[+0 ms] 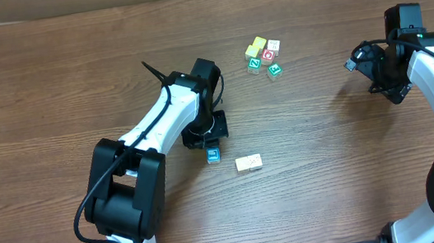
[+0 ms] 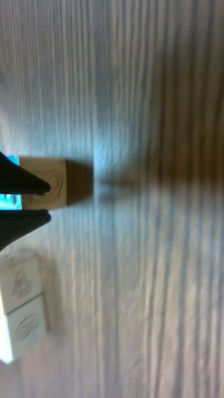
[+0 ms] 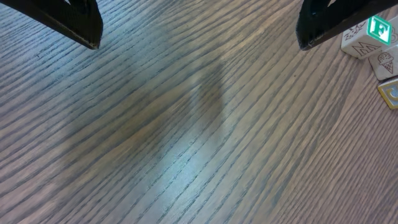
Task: Flip 3 blocks
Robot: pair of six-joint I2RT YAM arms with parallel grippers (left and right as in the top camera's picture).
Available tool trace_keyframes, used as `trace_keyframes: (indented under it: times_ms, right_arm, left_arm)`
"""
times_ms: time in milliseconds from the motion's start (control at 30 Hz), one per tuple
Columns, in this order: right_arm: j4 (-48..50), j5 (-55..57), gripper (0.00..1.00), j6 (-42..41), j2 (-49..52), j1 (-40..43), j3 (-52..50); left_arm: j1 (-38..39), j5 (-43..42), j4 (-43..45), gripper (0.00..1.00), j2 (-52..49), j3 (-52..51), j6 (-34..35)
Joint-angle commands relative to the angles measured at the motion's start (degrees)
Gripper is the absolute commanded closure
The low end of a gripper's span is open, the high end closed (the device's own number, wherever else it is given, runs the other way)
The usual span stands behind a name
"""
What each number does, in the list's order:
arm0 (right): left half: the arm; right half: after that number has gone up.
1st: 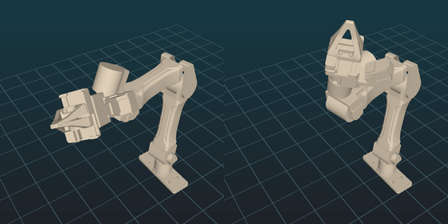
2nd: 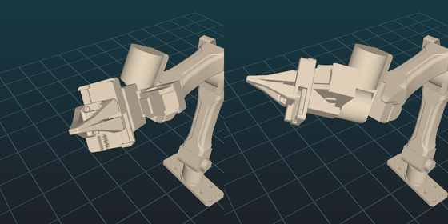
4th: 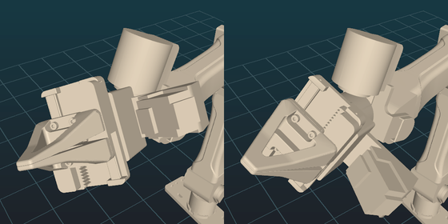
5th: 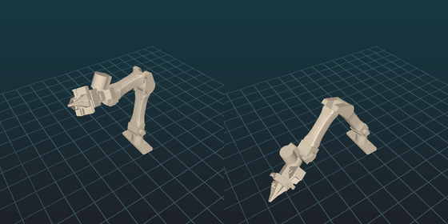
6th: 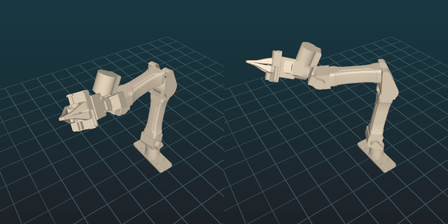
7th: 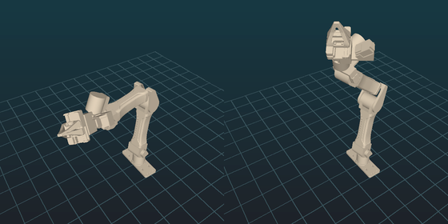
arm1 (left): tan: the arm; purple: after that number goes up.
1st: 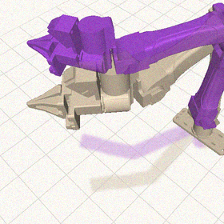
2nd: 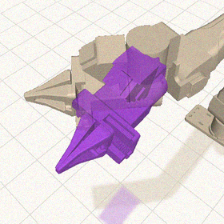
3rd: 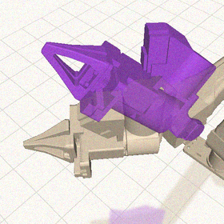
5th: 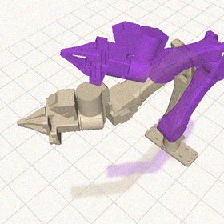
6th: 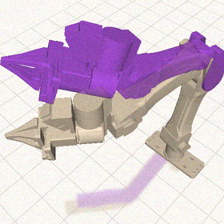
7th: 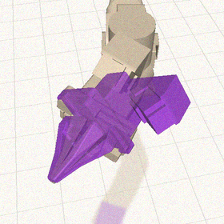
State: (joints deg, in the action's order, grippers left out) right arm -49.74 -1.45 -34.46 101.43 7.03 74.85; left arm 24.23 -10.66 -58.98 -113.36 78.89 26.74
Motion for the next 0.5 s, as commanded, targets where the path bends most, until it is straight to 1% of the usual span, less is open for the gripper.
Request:
trace_keyframes:
  times_ms: [0, 133, 233, 367, 467]
  right_arm:
    - [0.13, 0.28, 0.0, 0.39, -0.35, -0.04, 0.55]
    - [0.13, 0.28, 0.0, 0.39, -0.35, -0.04, 0.55]
    - [0.13, 0.28, 0.0, 0.39, -0.35, -0.04, 0.55]
    - [0.13, 0.28, 0.0, 0.39, -0.35, -0.04, 0.55]
    - [0.13, 0.28, 0.0, 0.39, -0.35, -0.04, 0.55]
  left_arm:
    - [-0.2, -6.91, -0.26, 0.96, 0.22, -0.42, -1.05]
    - [-0.24, -7.78, -1.09, 0.96, 0.22, -0.37, -1.01]
    - [-1.11, -6.03, -0.7, 0.96, 0.24, 0.57, -1.01]
    - [-2.34, -0.42, 1.14, 0.96, 0.24, 3.41, -0.57]
    - [-2.56, 7.67, 0.52, 0.96, 0.22, 3.74, 2.86]
